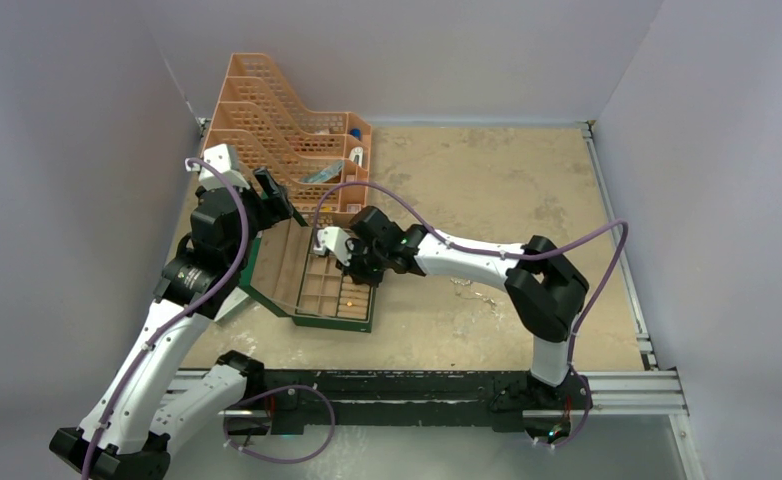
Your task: Organize the mixed jewelry
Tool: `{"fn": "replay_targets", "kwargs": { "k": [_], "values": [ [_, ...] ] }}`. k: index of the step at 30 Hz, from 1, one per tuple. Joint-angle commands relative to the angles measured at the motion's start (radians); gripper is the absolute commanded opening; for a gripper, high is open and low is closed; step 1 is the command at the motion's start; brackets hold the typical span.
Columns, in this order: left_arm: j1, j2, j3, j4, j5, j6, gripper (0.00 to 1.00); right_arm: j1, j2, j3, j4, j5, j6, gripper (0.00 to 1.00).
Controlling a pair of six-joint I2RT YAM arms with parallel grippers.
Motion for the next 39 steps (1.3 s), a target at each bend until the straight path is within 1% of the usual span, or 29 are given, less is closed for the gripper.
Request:
{"fn": "replay_targets", "kwargs": {
  "k": [1, 4, 13, 22, 30, 39],
  "values": [
    [0.009, -0.002, 0.004, 0.015, -0.003, -0.012, 0.74, 0.019, -0.002, 0.022, -0.024, 0.053, -0.004, 0.0],
    [0.01, -0.001, 0.004, 0.015, -0.002, -0.013, 0.74, 0.026, -0.028, 0.019, -0.012, 0.08, 0.005, 0.0],
    [0.01, 0.003, 0.004, 0.016, 0.006, -0.016, 0.74, 0.028, -0.081, 0.033, -0.014, 0.081, 0.021, 0.0],
    [0.01, 0.003, 0.005, 0.013, 0.006, -0.018, 0.74, 0.028, -0.045, 0.028, -0.022, 0.086, 0.018, 0.0],
    [0.012, 0.005, 0.005, 0.013, 0.006, -0.018, 0.74, 0.028, -0.006, 0.068, -0.05, 0.06, 0.044, 0.0],
    [0.012, 0.009, 0.005, 0.013, 0.009, -0.016, 0.74, 0.03, 0.008, 0.064, -0.051, 0.073, 0.052, 0.0]
  ]
}}
